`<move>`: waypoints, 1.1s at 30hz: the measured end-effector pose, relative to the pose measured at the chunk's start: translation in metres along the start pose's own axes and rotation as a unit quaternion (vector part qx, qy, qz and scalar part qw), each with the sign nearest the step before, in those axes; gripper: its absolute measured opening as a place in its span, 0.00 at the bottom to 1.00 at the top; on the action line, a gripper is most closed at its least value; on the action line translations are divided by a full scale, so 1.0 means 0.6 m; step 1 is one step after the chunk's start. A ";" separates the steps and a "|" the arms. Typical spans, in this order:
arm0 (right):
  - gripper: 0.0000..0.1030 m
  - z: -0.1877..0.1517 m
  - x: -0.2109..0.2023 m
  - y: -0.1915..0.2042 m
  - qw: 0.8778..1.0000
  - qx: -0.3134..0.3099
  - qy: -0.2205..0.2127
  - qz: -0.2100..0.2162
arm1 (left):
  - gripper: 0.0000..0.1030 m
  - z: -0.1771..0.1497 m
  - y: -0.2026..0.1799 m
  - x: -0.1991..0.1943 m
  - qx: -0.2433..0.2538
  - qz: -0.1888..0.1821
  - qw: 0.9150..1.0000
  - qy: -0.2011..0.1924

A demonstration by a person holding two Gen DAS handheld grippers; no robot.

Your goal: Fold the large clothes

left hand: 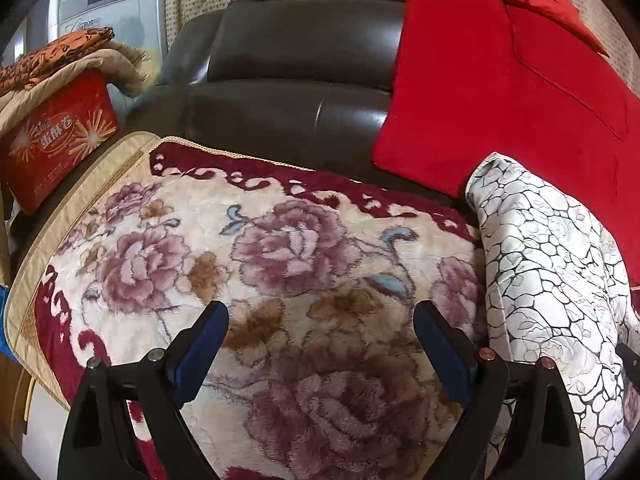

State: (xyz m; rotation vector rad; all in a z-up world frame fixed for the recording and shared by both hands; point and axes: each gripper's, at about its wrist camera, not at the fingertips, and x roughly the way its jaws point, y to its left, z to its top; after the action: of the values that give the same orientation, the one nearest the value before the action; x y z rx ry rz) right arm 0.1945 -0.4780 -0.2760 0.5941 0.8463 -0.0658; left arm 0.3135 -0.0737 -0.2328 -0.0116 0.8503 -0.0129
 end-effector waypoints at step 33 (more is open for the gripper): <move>0.22 0.022 -0.030 -0.059 0.995 0.064 0.000 0.072 | 0.91 -0.026 -0.208 0.033 0.168 -0.180 0.969 0.026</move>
State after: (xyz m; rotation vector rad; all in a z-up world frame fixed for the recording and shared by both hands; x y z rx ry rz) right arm 0.1816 -0.5174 -0.2729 0.7731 0.8017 0.0111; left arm 0.3142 -0.1987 -0.2560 0.1533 0.8804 -0.4998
